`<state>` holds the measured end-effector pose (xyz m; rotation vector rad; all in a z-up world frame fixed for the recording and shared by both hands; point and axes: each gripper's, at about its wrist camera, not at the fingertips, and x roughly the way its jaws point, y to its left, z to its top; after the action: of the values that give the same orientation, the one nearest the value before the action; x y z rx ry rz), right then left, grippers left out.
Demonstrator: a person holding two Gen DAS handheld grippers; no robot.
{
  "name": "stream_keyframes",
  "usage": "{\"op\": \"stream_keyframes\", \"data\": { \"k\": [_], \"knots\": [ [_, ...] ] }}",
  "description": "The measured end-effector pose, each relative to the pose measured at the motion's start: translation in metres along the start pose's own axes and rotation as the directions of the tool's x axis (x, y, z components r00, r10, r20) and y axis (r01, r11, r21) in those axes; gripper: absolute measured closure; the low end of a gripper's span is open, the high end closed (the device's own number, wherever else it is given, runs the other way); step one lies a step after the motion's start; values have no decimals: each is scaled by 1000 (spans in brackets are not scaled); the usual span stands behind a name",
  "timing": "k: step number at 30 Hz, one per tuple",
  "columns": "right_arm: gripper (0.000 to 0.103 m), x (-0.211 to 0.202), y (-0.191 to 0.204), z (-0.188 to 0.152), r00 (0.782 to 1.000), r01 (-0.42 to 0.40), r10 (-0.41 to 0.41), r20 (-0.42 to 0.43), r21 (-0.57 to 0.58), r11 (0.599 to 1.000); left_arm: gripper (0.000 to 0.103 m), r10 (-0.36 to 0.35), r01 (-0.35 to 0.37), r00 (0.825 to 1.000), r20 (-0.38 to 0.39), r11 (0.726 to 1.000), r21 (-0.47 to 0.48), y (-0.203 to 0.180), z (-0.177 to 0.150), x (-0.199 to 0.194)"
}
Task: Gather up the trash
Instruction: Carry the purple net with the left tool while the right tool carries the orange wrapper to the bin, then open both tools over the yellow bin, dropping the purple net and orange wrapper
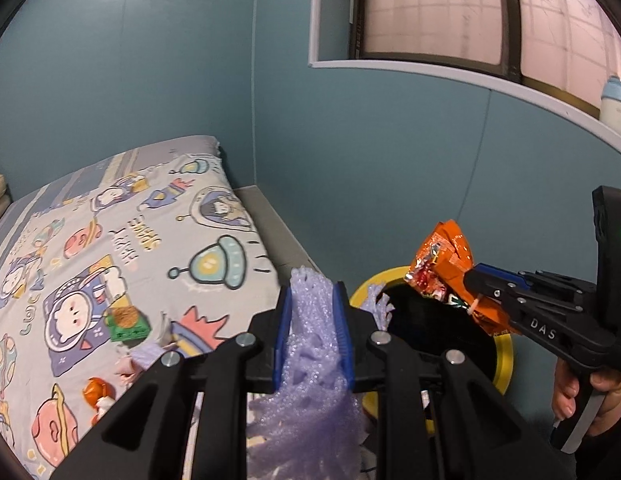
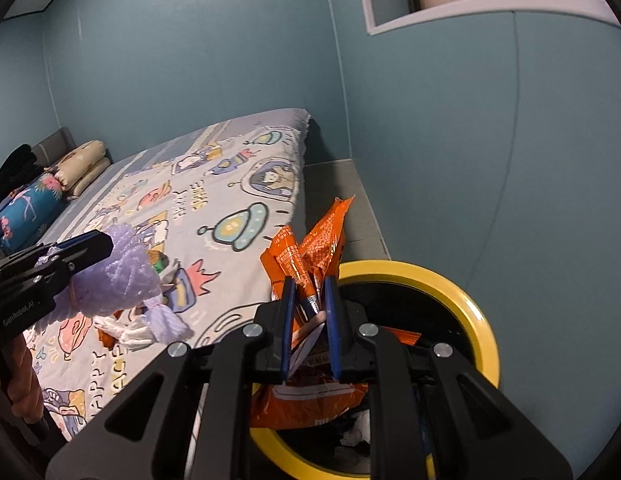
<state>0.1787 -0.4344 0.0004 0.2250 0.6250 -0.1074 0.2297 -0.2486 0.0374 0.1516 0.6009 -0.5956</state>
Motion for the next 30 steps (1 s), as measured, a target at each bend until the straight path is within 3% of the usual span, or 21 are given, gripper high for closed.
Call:
{"op": "stream_keyframes", "data": {
  "k": [13, 23, 30],
  "knots": [
    [89, 26, -46, -21, 993, 84, -76, -94, 85, 993, 81, -51, 55, 995, -83, 997, 55, -56, -9, 61],
    [88, 32, -65, -27, 990, 88, -72, -119, 129, 988, 76, -127, 124, 977, -171, 992, -27, -68, -17, 98],
    [78, 32, -74, -29, 986, 116, -95, -138, 151, 982, 57, -144, 126, 970, -196, 987, -101, -58, -19, 107]
  ]
}}
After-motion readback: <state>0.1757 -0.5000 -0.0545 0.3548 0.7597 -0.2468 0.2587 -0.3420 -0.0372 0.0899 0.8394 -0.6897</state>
